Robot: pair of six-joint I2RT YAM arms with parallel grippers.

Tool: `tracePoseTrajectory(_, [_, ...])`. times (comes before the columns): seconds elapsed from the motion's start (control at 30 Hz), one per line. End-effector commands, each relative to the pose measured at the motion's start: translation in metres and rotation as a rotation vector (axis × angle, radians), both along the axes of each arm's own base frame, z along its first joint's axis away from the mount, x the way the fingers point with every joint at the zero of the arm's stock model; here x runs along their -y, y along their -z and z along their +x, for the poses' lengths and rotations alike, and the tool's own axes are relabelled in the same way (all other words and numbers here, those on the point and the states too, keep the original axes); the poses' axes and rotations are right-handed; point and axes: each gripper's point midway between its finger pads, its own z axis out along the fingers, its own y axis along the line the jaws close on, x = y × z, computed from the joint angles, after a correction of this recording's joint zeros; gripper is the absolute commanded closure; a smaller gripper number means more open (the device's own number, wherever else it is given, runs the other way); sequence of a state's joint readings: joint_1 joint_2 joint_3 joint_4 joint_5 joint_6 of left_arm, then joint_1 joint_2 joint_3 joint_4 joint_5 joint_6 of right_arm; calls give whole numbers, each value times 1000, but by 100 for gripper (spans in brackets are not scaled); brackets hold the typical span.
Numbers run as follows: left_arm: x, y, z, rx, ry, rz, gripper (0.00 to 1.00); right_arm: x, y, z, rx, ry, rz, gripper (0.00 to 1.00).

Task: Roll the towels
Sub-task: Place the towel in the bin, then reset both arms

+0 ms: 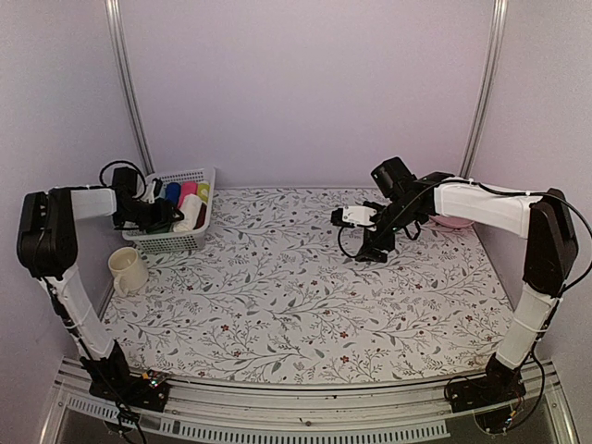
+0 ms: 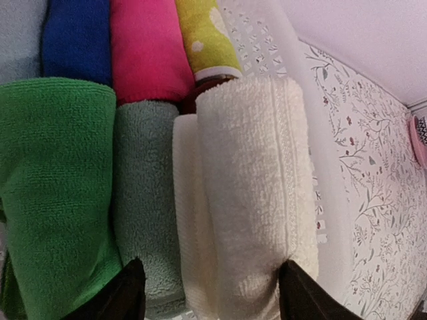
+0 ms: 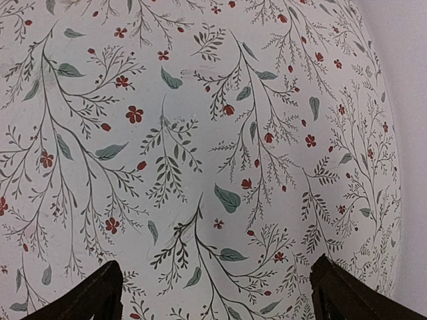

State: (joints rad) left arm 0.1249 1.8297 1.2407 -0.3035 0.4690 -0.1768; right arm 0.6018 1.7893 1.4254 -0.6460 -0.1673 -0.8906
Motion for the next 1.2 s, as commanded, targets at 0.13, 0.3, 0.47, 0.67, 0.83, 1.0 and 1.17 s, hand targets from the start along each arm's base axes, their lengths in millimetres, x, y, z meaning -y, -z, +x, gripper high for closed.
tracePoseTrajectory(0.13, [-14, -30, 5, 76, -54, 52, 22, -3, 10, -3, -22, -7, -9, 1])
tracePoseTrajectory(0.3, [-18, -39, 6, 98, -72, 69, 16, -3, 11, -3, -23, -6, -10, 1])
tracePoseTrajectory(0.47, [-20, -72, 5, 171, -95, 86, 3, -2, 6, 4, 6, 22, -8, 1])
tracePoseTrajectory(0.67, [1, -121, -16, 252, -98, 211, 3, 22, -37, 48, 42, 221, 149, 1])
tracePoseTrajectory(0.83, [23, -146, -46, 316, -87, 366, 3, 80, -97, 80, 9, 433, 386, 1])
tracePoseTrajectory(1.0, [55, -144, -87, 375, -34, 427, 3, 128, -128, 76, 35, 582, 490, 1])
tracePoseTrajectory(1.17, [74, -121, -127, 371, 57, 424, 3, 161, -160, 59, 140, 706, 557, 1])
